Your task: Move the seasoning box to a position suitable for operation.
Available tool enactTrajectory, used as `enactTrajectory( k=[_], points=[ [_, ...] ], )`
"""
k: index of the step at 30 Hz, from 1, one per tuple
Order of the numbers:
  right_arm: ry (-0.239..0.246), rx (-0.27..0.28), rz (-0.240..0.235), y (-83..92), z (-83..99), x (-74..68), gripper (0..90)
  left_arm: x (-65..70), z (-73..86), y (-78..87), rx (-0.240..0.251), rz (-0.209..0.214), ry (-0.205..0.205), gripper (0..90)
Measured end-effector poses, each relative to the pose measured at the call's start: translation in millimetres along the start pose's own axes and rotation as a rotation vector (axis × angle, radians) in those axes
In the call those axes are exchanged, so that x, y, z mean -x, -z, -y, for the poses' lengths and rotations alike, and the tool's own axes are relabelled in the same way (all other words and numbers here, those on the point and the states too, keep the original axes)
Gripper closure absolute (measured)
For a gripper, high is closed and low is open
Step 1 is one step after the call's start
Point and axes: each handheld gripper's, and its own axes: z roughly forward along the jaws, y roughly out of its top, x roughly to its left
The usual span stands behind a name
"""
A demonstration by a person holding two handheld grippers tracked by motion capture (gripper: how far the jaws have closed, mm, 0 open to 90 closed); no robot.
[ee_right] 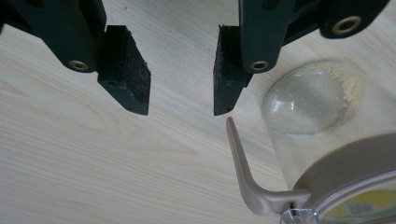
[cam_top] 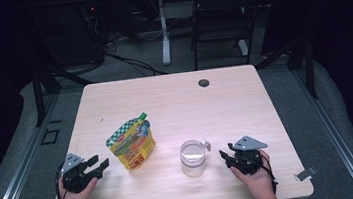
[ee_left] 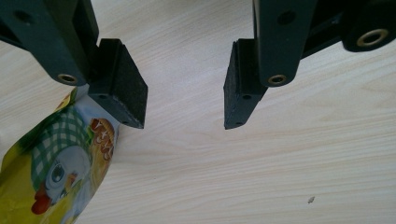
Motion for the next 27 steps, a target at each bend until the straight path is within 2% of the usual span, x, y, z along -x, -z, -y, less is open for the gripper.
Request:
enactTrajectory(
  k=[6,7,11,20,27],
  points=[
    [0.006,0.001,-0.01,1.0,-1.9,-0.2,62.1,1.8,-1.2,0.2,-0.012,0.008,-0.009,50.2],
    [-0.004,0.007,-0.023,0.8,-3.1,-0.8,63.0,3.2,-1.2,-0.3,-0.001,0.008,-0.006,50.3],
    [-0.01,0.011,-0.031,-0.2,-8.6,-0.3,64.4,4.0,-1.0,0.4,-0.006,0.01,-0.01,50.3],
    [0.003,-0.027,-0.048,-5.8,-22.1,-0.8,68.7,4.3,-1.3,2.2,-0.007,0.007,-0.016,50.3],
    [0.021,-0.037,-0.098,-12.8,-27.8,-13.2,70.4,2.5,-0.1,4.9,-0.004,0.004,-0.015,50.9]
  ],
)
